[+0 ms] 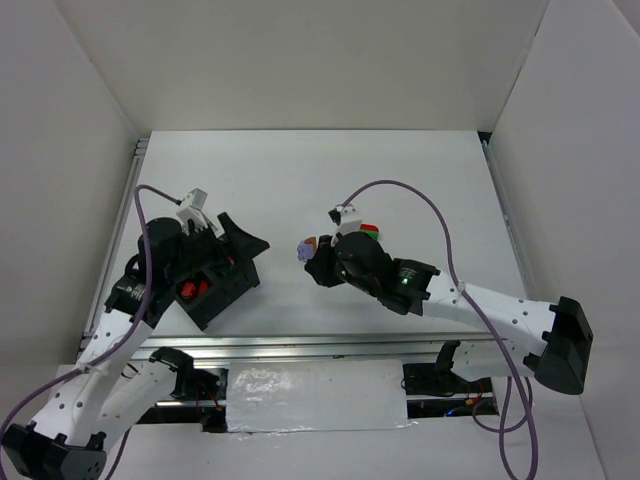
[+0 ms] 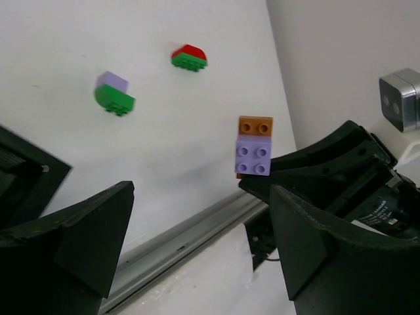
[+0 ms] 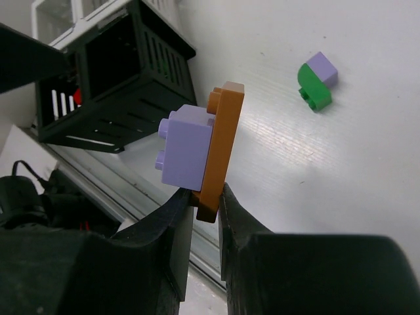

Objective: Sort the legos into containers by color

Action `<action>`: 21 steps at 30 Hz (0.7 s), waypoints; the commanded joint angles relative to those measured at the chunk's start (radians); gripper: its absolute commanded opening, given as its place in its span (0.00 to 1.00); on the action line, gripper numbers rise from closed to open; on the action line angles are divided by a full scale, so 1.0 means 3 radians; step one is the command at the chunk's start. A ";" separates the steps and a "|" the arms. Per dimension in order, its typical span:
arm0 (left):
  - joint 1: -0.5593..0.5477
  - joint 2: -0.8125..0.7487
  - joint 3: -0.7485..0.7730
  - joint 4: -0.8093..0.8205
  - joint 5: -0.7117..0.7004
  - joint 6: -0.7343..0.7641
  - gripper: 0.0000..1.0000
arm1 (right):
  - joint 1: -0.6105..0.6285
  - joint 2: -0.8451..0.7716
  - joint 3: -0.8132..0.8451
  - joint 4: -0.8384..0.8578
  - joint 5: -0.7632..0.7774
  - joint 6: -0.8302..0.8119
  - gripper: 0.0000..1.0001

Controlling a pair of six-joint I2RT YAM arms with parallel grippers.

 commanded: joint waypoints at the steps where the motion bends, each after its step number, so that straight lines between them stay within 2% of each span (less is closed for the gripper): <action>1: -0.0290 0.0058 0.0012 0.0499 0.0084 -0.0207 0.96 | 0.0113 -0.0091 0.0079 0.0083 0.0079 0.0066 0.00; 7: -0.0781 0.0375 0.0119 0.0541 -0.0315 -0.0089 0.93 | 0.0256 -0.0015 0.0222 -0.0009 0.0120 0.0143 0.00; 12: -0.0873 0.0508 0.0124 0.0622 -0.0372 -0.0033 0.88 | 0.0318 0.0083 0.0335 -0.0097 0.0187 0.0184 0.00; 21: -0.0960 0.0672 0.0099 0.0725 -0.0325 -0.0033 0.69 | 0.0374 0.0226 0.0448 -0.0138 0.0268 0.0194 0.00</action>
